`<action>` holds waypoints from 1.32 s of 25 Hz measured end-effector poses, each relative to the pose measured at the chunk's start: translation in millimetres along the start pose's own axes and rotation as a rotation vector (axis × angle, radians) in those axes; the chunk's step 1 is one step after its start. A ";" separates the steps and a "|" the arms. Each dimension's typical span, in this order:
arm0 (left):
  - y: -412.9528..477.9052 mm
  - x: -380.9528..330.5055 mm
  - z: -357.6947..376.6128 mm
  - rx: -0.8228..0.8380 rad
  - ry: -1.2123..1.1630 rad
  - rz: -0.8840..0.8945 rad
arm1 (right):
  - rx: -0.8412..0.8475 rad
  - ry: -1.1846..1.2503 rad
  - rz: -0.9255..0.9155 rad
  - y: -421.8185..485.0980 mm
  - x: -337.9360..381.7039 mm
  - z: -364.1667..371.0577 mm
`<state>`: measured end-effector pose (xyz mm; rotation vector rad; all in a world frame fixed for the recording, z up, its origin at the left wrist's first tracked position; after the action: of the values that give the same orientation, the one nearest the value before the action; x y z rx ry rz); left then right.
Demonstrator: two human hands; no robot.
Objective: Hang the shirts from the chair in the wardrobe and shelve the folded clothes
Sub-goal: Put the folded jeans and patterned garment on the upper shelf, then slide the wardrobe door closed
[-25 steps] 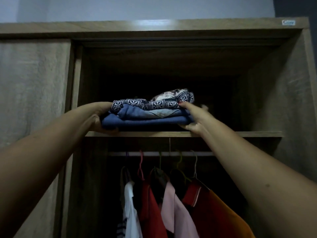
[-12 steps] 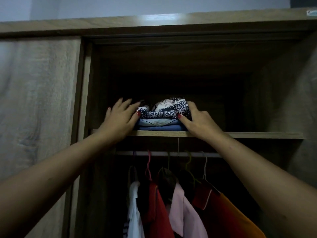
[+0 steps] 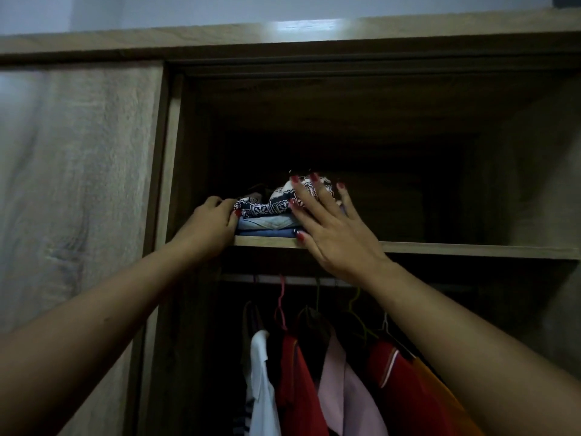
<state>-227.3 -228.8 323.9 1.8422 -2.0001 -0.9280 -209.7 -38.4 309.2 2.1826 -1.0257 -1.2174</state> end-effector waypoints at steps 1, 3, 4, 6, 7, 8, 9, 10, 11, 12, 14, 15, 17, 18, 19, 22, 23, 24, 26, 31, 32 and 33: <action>-1.3 -0.4 0.7 -0.001 0.005 0.008 | 0.021 -0.053 -0.030 -0.2 4.9 4.0; -7.5 -4.1 2.7 -0.015 0.063 0.046 | 0.078 -0.035 -0.062 2.6 7.0 12.0; -12.1 -5.6 4.0 -0.024 0.093 0.059 | 0.105 -0.007 -0.067 3.8 6.3 14.8; -19.9 -5.5 4.0 -0.041 0.135 0.052 | 0.106 0.020 -0.074 4.4 5.2 14.2; -23.5 -6.4 3.4 -0.035 0.141 0.043 | 0.104 0.026 -0.078 4.2 5.6 13.6; -26.8 -7.1 4.6 -0.016 0.138 0.039 | 0.112 0.032 -0.079 3.8 5.8 14.3; -30.0 -10.3 6.2 0.004 0.138 0.052 | 0.121 0.038 -0.073 3.7 4.2 15.5; -36.5 -14.0 6.1 0.013 0.137 0.078 | 0.125 0.047 -0.066 3.8 3.6 15.5; -48.0 -16.7 2.9 0.002 0.143 0.110 | 0.117 0.074 -0.059 4.1 5.8 13.1; -64.2 -17.7 -4.0 -0.041 0.150 0.150 | 0.086 0.123 -0.047 3.9 10.9 6.5; -109.4 -16.2 -21.9 -0.183 0.178 0.255 | -0.055 0.268 -0.055 -1.8 34.6 -14.8; -136.2 -8.0 -28.4 -0.240 0.209 0.295 | -0.143 0.338 -0.087 -6.2 58.2 -26.2; -177.5 21.6 -30.7 -0.300 0.240 0.284 | -0.232 0.496 -0.141 -17.1 106.7 -34.5; -194.3 47.9 -28.2 -0.302 0.220 0.216 | -0.207 0.626 -0.158 -21.1 133.0 -29.5; -209.2 77.3 -24.0 -0.292 0.186 0.128 | -0.148 0.762 -0.162 -24.8 158.9 -19.2; -244.0 148.7 -0.1 -0.222 0.173 -0.034 | 0.017 1.051 -0.150 -45.7 228.1 25.5; -253.7 166.1 11.0 -0.186 0.183 -0.058 | 0.053 1.094 -0.155 -57.3 249.9 40.7; -263.8 182.0 24.9 -0.144 0.185 -0.083 | 0.086 1.112 -0.154 -72.2 271.5 55.7; -282.2 204.7 57.9 -0.047 0.191 -0.116 | 0.159 1.105 -0.136 -105.1 308.8 83.3; -333.8 223.6 149.1 0.173 0.208 -0.073 | 0.596 0.966 0.006 -187.2 403.2 171.2; -339.1 222.5 159.0 0.188 0.221 -0.062 | 0.679 0.924 0.040 -198.8 415.9 185.3; -343.5 221.7 166.4 0.197 0.231 -0.057 | 0.753 0.902 0.076 -208.8 426.0 194.4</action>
<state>-88.7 -392.7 -61.8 2.0146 -1.9640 -0.5180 -149.8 -241.1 -157.9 2.7207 -1.1991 0.3273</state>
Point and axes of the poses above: each hand's wrist, its own y-axis towards the middle knuckle, its own z-axis out of the palm, x = y × z, the point moved 10 cm from there along y, towards the middle knuckle, and after that the axes turned 14 degrees about x, right-handed, at the moved point
